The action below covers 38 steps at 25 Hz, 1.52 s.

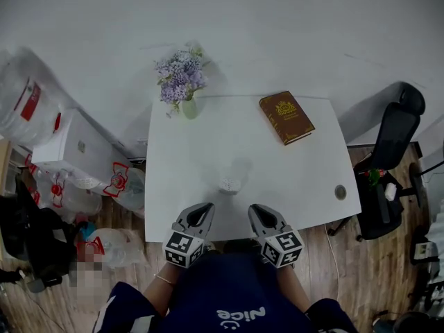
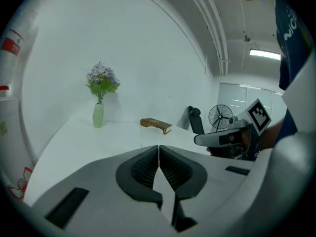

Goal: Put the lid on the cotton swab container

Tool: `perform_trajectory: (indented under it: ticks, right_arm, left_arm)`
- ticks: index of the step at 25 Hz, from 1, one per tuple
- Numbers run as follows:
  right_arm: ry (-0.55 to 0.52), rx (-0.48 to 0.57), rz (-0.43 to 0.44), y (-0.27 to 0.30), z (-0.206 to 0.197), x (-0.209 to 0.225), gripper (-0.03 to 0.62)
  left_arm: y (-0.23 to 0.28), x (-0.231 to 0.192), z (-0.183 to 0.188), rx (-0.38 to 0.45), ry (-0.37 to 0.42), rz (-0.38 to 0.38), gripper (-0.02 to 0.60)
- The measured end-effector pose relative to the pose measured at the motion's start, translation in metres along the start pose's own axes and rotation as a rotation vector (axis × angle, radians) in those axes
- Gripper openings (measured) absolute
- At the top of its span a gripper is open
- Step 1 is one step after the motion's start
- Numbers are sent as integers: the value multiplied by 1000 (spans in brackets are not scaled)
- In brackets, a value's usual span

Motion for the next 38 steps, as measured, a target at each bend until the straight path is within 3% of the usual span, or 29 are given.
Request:
perform_trajectory:
  ticks: [4,10,15,19,25,35,36,38]
  right_arm:
    - [27,35,-4,4,16,27,55]
    - [2,24,81,28,43,60,57]
    - [10,-96,230,61,61,79,67]
    - [35,-161,315,80,66,91,145]
    - [36,-252,461,103,65,93,146]
    - [-48,-293,522,120,64,88,133]
    - [-59,-293,526,121,64,88,129]
    - [-75,-294,534,121,64,88,123]
  left_arm:
    - [11,2,1,-8,-16,22,21]
    - [16,-3,-1,-39,-11,58,21]
    - [18,-13,-2,-44,-27,105,21]
    - [21,-16,-2,-50,-31,128,22]
    - [22,-17,-3,-69,-30,142,21]
    - [40,-26,-6,-93,13,108,25]
    - [44,-27,-6,-106,18,85,37]
    - [55,-28,-7,-145,34,16,157]
Point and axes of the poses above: the fingertips, and each gripper's own axes: y forward along the fingers, x to its right, z out of its top, the point moved 9 cm from there along -y, backward along the fingers, and after that the axes turned 8 degrees about z, right-handed, at the moved point
